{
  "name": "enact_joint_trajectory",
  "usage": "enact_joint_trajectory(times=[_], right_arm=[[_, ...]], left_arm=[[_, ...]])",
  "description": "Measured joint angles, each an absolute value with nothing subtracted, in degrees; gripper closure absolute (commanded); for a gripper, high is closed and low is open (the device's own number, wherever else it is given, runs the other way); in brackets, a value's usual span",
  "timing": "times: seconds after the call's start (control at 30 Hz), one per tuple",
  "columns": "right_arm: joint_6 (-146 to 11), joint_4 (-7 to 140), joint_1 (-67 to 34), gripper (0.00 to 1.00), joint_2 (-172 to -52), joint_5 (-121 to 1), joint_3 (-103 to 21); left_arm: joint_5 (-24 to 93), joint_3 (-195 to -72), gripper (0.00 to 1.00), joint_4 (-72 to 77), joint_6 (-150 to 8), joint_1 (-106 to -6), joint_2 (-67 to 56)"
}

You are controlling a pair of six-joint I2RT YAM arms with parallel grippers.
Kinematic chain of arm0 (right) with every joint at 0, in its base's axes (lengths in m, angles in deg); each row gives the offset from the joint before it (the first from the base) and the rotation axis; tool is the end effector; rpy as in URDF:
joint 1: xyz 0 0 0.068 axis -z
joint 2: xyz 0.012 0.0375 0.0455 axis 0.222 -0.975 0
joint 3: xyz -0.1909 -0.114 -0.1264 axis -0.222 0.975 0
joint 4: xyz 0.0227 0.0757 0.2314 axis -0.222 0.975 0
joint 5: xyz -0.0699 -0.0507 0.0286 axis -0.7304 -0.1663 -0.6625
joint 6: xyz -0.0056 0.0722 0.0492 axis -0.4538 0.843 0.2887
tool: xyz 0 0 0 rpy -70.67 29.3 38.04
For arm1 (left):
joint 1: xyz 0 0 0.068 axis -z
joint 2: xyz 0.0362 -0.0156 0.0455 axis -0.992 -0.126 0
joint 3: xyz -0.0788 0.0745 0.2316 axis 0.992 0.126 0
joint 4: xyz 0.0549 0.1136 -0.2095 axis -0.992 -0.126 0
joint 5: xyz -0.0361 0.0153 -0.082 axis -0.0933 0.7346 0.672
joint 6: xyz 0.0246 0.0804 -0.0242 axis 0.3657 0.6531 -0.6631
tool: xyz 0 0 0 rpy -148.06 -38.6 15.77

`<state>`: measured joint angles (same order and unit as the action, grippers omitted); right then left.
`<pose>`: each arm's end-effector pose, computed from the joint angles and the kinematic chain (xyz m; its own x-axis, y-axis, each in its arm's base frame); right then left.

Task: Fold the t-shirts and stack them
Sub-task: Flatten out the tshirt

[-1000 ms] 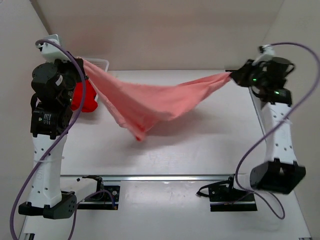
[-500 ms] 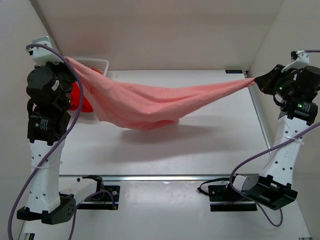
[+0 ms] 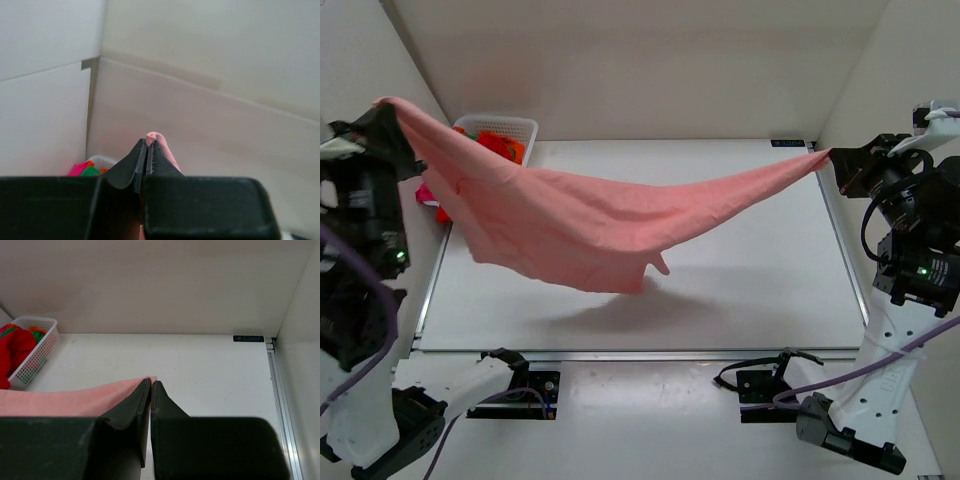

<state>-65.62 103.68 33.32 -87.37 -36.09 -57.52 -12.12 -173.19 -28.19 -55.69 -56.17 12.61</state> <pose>0.1764 -0.0229 0.4953 -0.0617 0.1644 -0.9845 -0.1788 0.9686 0.1730 0.1051 0.0015 0.5980 0.3719 -0.1256 -0.9198 -0.1797 0.9623 -0.2040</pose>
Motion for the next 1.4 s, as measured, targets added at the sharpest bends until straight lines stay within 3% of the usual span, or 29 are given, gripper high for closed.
enact_joint_trajectory(times=[0.37,0.6,0.83,1.0,1.4], right_arm=[[-66.65,104.47,31.31,1.0,-87.08,-39.78,-58.04],[-67.28,103.58,32.93,1.0,-89.62,-37.6,-53.98],[-65.58,101.94,35.68,1.0,-92.79,-34.1,-50.74],[-63.48,99.79,36.75,1.0,-91.74,-32.18,-51.84],[-64.92,101.91,25.06,1.0,-82.56,-41.6,-59.83]], left_arm=[[-16.55,-175.95,1.0,-28.19,-54.99,-54.23,15.47],[-3.4,-170.53,1.0,-29.72,-61.46,-70.12,2.47],[4.08,-165.37,1.0,-35.93,-64.61,-72.63,-10.29],[5.28,-165.94,1.0,-37.07,-65.0,-72.52,-5.55],[6.11,-174.24,1.0,-36.41,-68.59,-66.07,12.04]])
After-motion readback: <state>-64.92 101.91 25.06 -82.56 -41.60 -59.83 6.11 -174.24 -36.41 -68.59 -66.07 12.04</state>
